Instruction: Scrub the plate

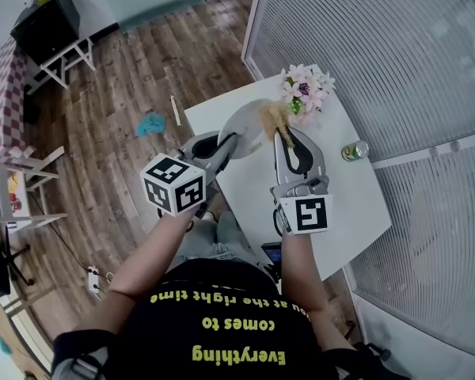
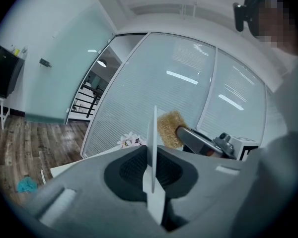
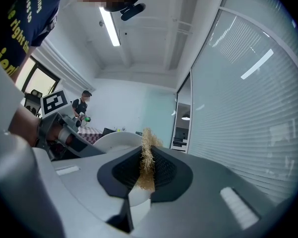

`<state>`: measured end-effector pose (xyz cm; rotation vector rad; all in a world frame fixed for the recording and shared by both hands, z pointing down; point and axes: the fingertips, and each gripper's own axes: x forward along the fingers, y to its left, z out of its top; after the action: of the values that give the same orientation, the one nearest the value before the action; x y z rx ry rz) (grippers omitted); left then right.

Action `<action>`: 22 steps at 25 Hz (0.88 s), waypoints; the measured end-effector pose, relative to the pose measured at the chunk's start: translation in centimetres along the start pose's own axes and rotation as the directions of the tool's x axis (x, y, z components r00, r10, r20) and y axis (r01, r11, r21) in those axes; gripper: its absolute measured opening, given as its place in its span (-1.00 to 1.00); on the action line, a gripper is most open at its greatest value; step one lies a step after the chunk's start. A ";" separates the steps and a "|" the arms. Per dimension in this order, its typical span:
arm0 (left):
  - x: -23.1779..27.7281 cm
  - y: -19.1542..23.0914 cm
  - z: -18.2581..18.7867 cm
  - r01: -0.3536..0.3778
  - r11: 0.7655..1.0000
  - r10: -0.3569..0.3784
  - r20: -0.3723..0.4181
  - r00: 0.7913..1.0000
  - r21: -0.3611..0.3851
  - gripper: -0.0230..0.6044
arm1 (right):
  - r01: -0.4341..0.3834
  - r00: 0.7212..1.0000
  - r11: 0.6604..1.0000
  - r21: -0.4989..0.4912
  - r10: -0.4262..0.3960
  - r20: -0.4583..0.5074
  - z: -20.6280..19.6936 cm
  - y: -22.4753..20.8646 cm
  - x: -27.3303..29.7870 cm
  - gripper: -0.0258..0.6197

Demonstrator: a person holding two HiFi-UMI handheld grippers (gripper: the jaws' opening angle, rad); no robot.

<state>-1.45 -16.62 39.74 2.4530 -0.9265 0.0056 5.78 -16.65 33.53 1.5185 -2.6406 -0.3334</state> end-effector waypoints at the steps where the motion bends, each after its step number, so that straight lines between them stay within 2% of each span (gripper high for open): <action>1: 0.1 0.0 -0.1 0.003 1.000 -0.003 -0.001 1.000 -0.005 -0.87 | -0.006 1.000 1.000 0.003 0.006 0.005 0.1 0.2 0.1 -0.81; 11: 0.4 0.2 -0.5 0.014 0.998 -0.014 -0.010 1.000 -0.060 -0.87 | -0.128 0.986 0.991 0.033 0.124 0.108 3.1 4.4 0.7 -0.81; 17: 0.6 -0.1 -0.6 0.022 0.998 -0.023 -0.015 1.000 -0.065 -0.87 | -0.200 0.972 0.979 0.033 0.195 0.128 3.8 7.1 0.8 -0.81; 22: 0.6 -0.3 -0.9 0.026 0.997 -0.028 -0.019 0.999 -0.073 -0.87 | -0.230 0.966 0.973 0.031 0.224 0.131 4.1 8.0 0.6 -0.81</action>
<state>-0.65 -16.33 40.48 2.3942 -0.8698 -0.0127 -2.00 -12.67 31.36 1.2254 -2.9026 -0.3651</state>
